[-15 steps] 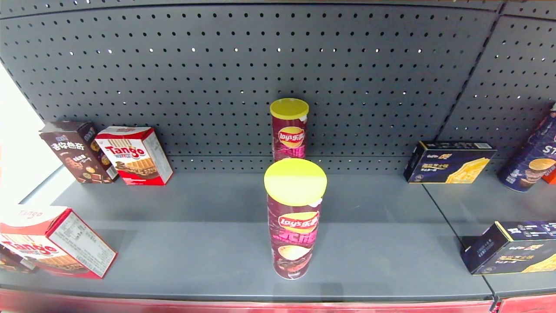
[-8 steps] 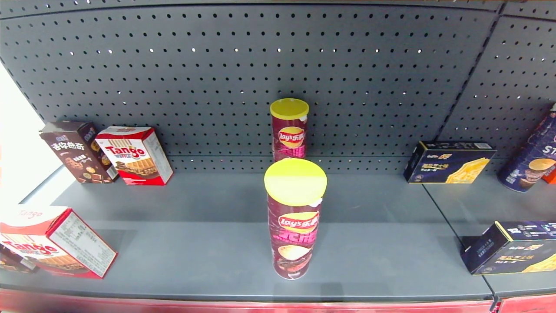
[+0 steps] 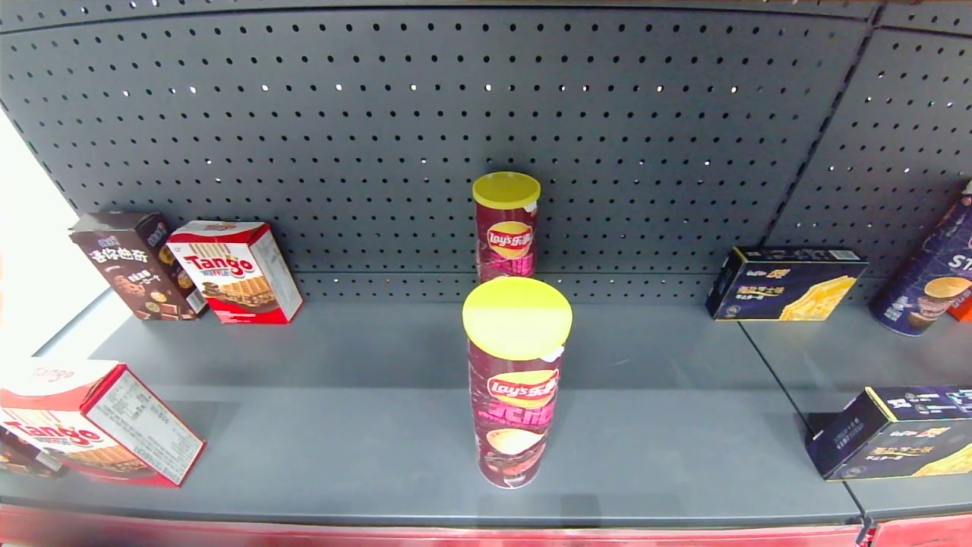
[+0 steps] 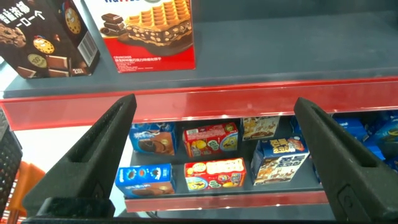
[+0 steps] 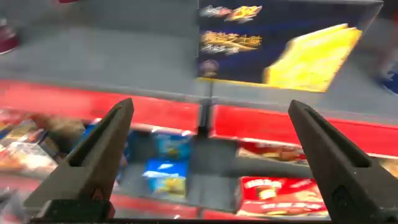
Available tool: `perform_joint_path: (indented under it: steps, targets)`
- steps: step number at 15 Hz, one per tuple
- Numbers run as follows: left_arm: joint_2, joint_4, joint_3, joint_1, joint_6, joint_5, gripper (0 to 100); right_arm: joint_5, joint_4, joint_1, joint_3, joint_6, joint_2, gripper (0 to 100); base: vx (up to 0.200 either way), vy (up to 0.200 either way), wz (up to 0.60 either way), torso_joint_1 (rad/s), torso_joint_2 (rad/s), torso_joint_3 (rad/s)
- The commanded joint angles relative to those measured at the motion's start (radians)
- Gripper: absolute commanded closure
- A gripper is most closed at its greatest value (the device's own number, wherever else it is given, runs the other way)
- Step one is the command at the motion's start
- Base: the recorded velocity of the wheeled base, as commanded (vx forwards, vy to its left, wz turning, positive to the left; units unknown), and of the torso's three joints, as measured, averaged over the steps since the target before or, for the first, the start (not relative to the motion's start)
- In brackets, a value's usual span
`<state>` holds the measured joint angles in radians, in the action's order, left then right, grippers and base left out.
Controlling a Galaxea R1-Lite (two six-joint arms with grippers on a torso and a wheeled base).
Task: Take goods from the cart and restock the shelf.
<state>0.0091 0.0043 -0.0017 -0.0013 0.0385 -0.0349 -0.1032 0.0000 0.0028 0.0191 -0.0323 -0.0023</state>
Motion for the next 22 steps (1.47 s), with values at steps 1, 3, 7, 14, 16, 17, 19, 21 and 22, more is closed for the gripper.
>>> perform_joint_path:
  steps: [1,3,7,14,16,17,19,21,22]
  targets:
    - [0.002,0.0,0.0,0.0,0.0,0.0,0,0.257,0.012,0.0,0.008,0.034,0.002,0,0.0,0.0,0.0,0.0,0.0,0.0]
    - [0.002,0.0,0.0,0.0,0.0,-0.002,0,0.369,0.009,0.0,0.007,0.037,0.002,0,0.0,0.0,0.0,0.0,0.0,0.0]
    - [0.002,0.0,0.0,0.0,0.0,-0.002,0,0.066,0.003,0.0,-0.018,0.046,0.002,0,0.0,0.0,0.0,0.0,0.0,0.0]
    - [0.002,-0.001,0.0,0.0,-0.012,0.004,0,0.066,0.003,0.002,-0.018,0.04,0.002,0,0.0,0.0,0.0,0.0,0.0,0.0]
    - [0.002,-0.001,0.0,0.001,-0.003,0.003,0,0.066,0.003,0.002,-0.018,0.04,0.002,0,0.0,0.0,0.0,0.0,0.0,0.0]
    - [0.002,-0.001,0.0,0.001,-0.011,0.004,0,0.065,0.003,0.0,-0.018,0.04,0.002,0,0.0,0.0,0.0,0.0,0.0,0.0]
    - [0.002,-0.001,0.0,0.001,-0.008,0.004,0,0.065,0.003,0.0,-0.018,0.04,0.002,0,0.0,0.0,0.0,0.0,0.0,0.0]
    - [0.0,-0.001,0.002,0.001,0.006,0.003,0,0.066,0.003,0.0,-0.018,0.04,0.002,0,0.0,0.0,0.0,0.0,0.0,0.0]
    - [0.0,-0.001,0.0,0.001,0.004,0.004,0,0.065,0.003,0.0,-0.016,0.04,0.002,0,0.0,0.0,0.0,0.0,0.0,0.0]
